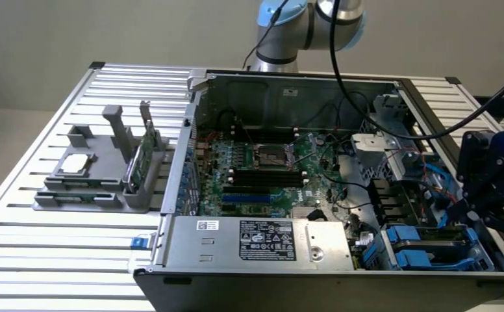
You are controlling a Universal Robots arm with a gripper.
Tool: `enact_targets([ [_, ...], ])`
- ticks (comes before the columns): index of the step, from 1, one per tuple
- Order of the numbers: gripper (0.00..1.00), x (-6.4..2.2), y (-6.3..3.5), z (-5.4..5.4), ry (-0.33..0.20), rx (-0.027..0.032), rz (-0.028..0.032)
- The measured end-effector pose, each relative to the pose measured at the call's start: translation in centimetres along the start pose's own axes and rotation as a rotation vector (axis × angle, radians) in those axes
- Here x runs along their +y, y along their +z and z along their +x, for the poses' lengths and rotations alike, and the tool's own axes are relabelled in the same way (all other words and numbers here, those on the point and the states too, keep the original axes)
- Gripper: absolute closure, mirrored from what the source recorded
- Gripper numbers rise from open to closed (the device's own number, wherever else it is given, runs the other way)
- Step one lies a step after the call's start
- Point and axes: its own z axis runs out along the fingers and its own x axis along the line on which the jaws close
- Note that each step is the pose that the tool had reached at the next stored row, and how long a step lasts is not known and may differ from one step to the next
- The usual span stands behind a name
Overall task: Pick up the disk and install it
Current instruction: 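Insert the disk into the insertion slot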
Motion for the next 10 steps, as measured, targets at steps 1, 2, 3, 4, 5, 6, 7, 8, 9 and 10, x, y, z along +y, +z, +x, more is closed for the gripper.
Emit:
enact_targets([
  [1,0.89,0.0,0.06,0.0,0.001,0.0075,-0.0009],
  [2,0.89,0.0,0.13,-0.01,0.001,0.0146,-0.0018],
  [3,0.89,0.0,0.22,-0.02,0.001,0.0221,-0.0026],
  [4,0.89,0.0,0.32,-0.03,0.001,0.0287,-0.0033],
  [5,0.89,0.0,0.41,-0.04,0.001,0.0344,-0.004],
  [6,0.89,0.0,0.53,-0.06,0.001,0.0397,-0.0046],
  [7,0.89,0.0,0.66,-0.08,0.001,0.0443,-0.0052],
  [8,0.89,0.01,0.79,-0.13,0.001,0.0481,-0.0056],
  [9,0.89,0.05,0.85,-0.21,0.001,0.0496,-0.0058],
  [10,0.89,0.1,0.87,-0.28,0.001,0.0497,-0.0058],
])
